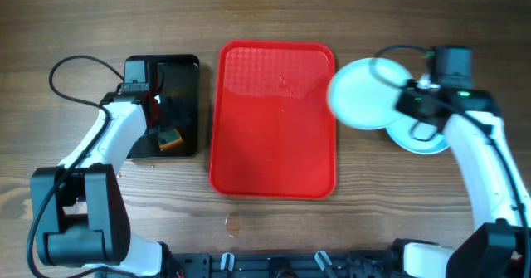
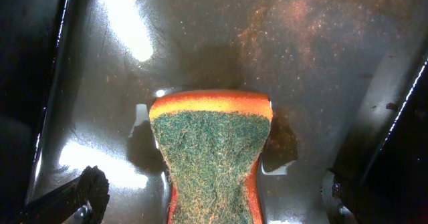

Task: Clean dirty plates on tray and stack at the side
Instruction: 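Carry the plate right and stack it on the plate pile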

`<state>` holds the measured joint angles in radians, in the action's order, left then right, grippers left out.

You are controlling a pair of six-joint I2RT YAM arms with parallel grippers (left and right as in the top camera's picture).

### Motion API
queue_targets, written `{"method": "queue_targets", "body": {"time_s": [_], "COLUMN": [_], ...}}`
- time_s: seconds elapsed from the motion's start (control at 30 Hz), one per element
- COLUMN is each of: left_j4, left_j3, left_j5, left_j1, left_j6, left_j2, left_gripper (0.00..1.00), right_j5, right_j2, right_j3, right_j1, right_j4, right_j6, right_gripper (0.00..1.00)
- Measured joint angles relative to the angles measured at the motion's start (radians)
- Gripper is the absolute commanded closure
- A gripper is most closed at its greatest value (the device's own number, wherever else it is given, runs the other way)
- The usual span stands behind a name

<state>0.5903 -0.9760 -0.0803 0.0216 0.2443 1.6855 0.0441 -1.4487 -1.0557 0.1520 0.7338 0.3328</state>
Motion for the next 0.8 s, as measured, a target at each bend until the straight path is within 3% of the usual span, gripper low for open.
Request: {"method": "queue_targets", "body": {"time_s": [0.2, 0.37, 0.4, 0.47, 0.5, 0.8], "left_j4": [0.000, 0.000, 0.000, 0.000, 0.000, 0.000], "left_j3": [0.000, 0.000, 0.000, 0.000, 0.000, 0.000], "left_j5": [0.000, 0.000, 0.000, 0.000, 0.000, 0.000], "left_j1": [0.000, 0.000, 0.000, 0.000, 0.000, 0.000], "left_j6": [0.000, 0.000, 0.000, 0.000, 0.000, 0.000], "left_j2": [0.000, 0.000, 0.000, 0.000, 0.000, 0.000], "left_gripper": [0.00, 0.00, 0.00, 0.00, 0.00, 0.00], "right_j5": [-0.031, -0.037, -0.038, -0.037, -0.041, -0.329], "right_j2": [-0.001, -0.019, -0.022, -0.025, -0.025, -0.016], "right_j3": [0.069, 0.142, 0.151, 0.162, 0.166, 0.167], "right_j1": [0.271, 0.394, 0.407, 0.423, 0.428, 0.428], "right_j4": [-0.032, -0.071, -0.081, -0.088, -0.094, -0.151], "right_j6": [0.016, 0.042, 0.048, 0.060, 0.068, -0.019], "right_gripper": [0.96, 0.96, 0.93, 0.61, 0.57, 0.58]}}
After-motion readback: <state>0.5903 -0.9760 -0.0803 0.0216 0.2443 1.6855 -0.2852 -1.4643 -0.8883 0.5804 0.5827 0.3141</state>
